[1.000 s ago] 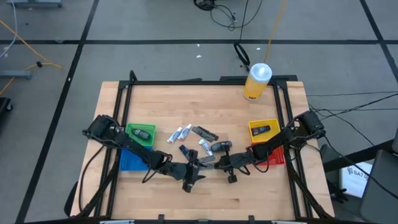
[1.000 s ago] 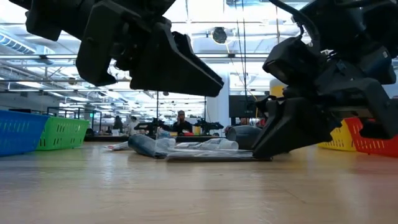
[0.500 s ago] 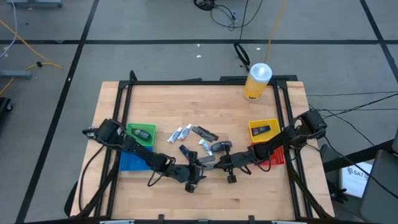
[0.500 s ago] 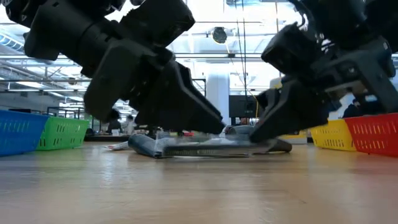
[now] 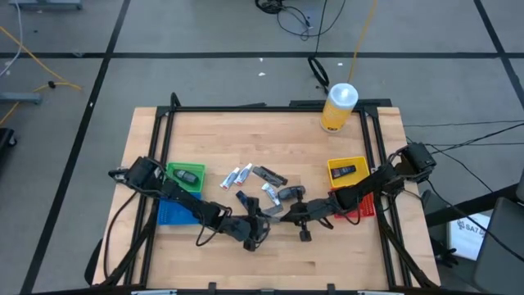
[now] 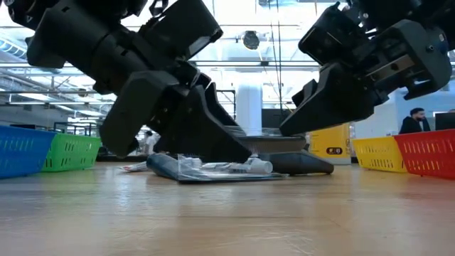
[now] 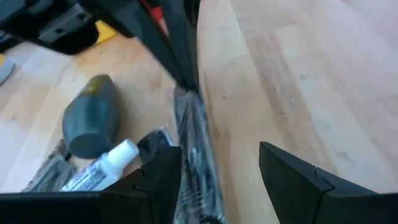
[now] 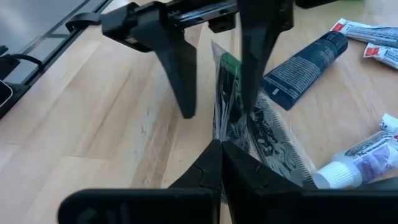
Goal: Pick & Place Travel size toiletries
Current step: Put the black comb into the blue bin
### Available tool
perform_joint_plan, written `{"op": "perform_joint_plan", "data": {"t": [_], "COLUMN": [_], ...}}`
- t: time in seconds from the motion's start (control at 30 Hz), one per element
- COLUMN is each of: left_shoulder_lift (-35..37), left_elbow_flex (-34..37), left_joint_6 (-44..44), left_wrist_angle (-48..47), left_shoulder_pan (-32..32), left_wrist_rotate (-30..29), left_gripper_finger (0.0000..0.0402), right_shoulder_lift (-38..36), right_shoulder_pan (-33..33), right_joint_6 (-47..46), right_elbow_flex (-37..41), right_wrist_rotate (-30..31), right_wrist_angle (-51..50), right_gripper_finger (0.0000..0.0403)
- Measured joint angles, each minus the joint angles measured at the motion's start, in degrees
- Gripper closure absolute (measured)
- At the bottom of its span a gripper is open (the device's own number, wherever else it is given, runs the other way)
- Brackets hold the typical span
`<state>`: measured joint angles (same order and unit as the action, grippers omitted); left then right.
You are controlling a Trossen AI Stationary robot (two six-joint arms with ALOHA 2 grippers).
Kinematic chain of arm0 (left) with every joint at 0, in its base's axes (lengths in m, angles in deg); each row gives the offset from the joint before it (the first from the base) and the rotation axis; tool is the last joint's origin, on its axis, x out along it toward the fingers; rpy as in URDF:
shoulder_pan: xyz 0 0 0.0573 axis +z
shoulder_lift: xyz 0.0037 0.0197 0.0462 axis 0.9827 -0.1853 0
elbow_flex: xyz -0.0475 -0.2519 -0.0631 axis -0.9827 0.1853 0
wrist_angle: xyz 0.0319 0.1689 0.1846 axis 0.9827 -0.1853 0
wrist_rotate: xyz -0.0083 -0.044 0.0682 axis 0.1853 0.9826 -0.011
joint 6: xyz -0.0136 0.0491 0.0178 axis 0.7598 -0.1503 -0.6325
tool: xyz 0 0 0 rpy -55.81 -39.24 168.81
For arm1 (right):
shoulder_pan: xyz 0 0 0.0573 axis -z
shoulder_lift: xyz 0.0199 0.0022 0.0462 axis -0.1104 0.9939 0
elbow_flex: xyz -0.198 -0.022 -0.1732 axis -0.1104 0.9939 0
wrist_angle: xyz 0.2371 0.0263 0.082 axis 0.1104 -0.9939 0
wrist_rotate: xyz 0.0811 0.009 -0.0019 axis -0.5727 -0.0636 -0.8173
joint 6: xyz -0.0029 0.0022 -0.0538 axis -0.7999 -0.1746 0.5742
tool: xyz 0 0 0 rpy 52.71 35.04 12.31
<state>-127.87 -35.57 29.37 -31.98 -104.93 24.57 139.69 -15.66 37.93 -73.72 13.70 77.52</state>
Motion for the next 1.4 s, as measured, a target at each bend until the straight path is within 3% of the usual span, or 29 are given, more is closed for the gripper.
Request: {"op": "perform_joint_plan", "data": {"t": [0.17, 0.4, 0.53, 0.63, 0.7, 0.83, 0.93, 1.07, 1.2, 1.3, 1.4], "left_shoulder_lift": [0.0, 0.2, 1.0, 4.0, 7.8, 17.2, 24.2, 31.3, 35.8, 37.6, 37.4], "left_elbow_flex": [0.0, 0.0, 0.0, -0.4, -1.1, -5.2, -10.1, -15.6, -16.7, -16.3, -15.5], "left_joint_6": [0.9, 1.6, 1.8, 2.8, 4.7, 11.7, 20.8, 38.0, 52.3, 60.2, 64.7], "left_wrist_angle": [0.0, 0.0, -0.3, -5.3, -13.0, -37.3, -57.7, -80.9, -94.3, -101.1, -106.5], "left_shoulder_pan": [0.0, -0.1, -1.0, -2.3, -3.6, -6.2, -8.4, -11.8, -16.4, -20.4, -23.1], "left_wrist_rotate": [-1.4, -1.4, -1.5, -2.6, -3.9, -4.1, -2.6, 4.4, 12.4, 13.2, 13.9], "left_gripper_finger": [0.0224, 0.0336, 0.0392, 0.0387, 0.0384, 0.0396, 0.0391, 0.0390, 0.0397, 0.0388, 0.0385], "right_shoulder_lift": [0.0, 0.0, -0.7, -3.8, -6.8, -11.3, -11.0, -6.5, 0.0, 5.3, 10.2], "right_shoulder_pan": [-0.2, -0.2, -0.2, -0.2, -0.6, -1.1, -1.1, 1.6, 6.9, 11.2, 14.7], "right_joint_6": [0.0, 0.2, 0.4, 0.5, 1.2, 2.5, 3.9, 11.0, 18.6, 20.3, 18.7], "right_elbow_flex": [0.0, 0.0, 0.0, 0.0, 0.0, 0.6, 1.9, 3.6, 5.0, 5.0, 4.9], "right_wrist_rotate": [0.0, 0.0, -1.4, -2.7, -3.1, -1.9, 5.4, 17.7, 24.2, 23.5, 18.2], "right_wrist_angle": [0.4, 1.1, 2.0, 2.1, 2.1, 3.1, 8.5, 17.1, 25.6, 32.3, 38.3], "right_gripper_finger": [0.0403, 0.0400, 0.0360, 0.0309, 0.0276, 0.0230, 0.0215, 0.0212, 0.0220, 0.0227, 0.0232]}}
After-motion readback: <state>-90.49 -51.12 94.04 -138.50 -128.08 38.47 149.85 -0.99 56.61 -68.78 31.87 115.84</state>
